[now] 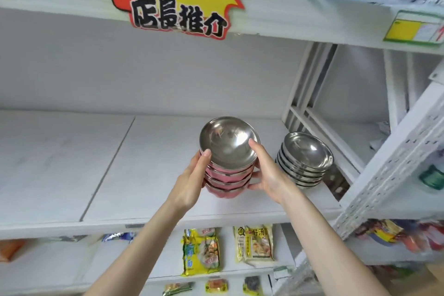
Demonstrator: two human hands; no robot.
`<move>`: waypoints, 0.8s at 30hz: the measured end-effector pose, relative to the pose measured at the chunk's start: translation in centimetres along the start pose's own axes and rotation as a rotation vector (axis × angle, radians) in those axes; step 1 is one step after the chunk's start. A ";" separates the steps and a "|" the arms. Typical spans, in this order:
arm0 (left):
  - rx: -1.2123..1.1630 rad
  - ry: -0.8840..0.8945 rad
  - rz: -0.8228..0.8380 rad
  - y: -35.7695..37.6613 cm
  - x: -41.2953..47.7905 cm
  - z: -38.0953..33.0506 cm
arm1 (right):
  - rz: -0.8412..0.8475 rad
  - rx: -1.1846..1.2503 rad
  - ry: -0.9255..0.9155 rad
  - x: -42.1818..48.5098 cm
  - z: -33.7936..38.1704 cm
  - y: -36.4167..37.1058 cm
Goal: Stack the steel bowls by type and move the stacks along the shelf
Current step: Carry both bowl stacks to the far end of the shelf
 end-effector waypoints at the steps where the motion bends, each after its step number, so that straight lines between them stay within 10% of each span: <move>1: -0.009 -0.006 0.003 1.2 0.5 0.2 | -0.001 0.003 0.011 -0.2 -0.4 -1.1; 24: -0.019 -0.109 0.057 3.6 10.4 5.4 | -0.011 0.177 0.084 7.4 -5.2 -7.6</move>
Point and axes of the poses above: each hand's wrist, its own x-axis towards the middle knuckle, its own y-axis out of the palm, z = x × y, the point moved 8 cm from there along x, towards the middle knuckle, and after that the axes turned 14 degrees about z, right-handed, at the moved point
